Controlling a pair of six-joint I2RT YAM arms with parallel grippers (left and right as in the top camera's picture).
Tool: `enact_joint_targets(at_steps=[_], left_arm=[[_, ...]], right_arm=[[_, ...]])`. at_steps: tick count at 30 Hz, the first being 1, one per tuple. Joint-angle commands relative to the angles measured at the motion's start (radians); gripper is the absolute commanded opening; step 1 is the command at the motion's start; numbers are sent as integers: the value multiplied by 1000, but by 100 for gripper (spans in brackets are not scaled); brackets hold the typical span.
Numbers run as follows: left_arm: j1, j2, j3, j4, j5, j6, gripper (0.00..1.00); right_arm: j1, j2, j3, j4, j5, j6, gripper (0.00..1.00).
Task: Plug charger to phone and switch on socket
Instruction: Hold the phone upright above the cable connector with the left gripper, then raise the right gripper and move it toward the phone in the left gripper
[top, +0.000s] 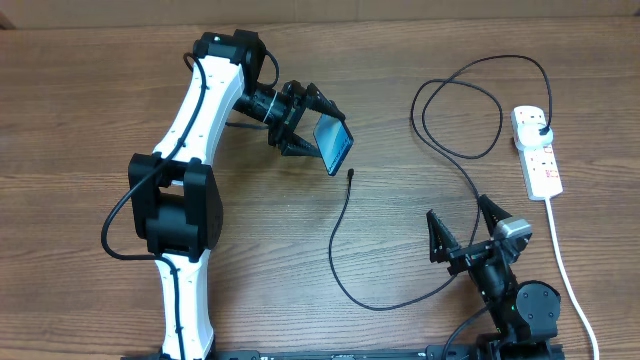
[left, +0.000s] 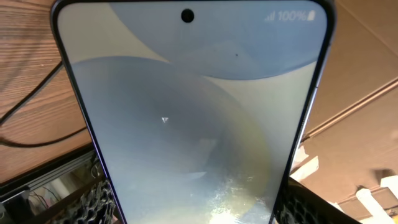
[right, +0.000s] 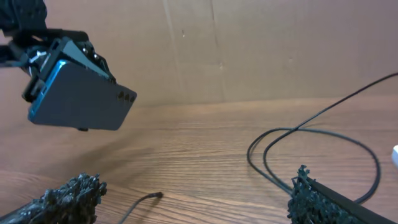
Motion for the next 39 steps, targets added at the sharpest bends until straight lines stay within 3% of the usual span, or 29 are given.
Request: enact_joint_targets(at_steps=[1, 9, 21, 30, 34, 39], left_arm=[[5, -6, 31, -6, 19, 14, 19], [5, -6, 31, -2, 20, 21, 19], [5, -6, 31, -7, 24, 20, 19], [5, -6, 31, -10, 61, 19, 18], [5, -6, 31, -13, 161, -64, 18], [5, -6, 31, -13, 163, -157, 12]], right_arm=[[-2, -9, -10, 8, -40, 58, 100], [-2, -5, 4, -3, -82, 82, 100], [-2, 72, 152, -180, -95, 81, 100], [-2, 231, 296, -237, -154, 85, 100], [-2, 347, 359, -284, -170, 107, 100], [-2, 462, 395, -338, -171, 107, 100]])
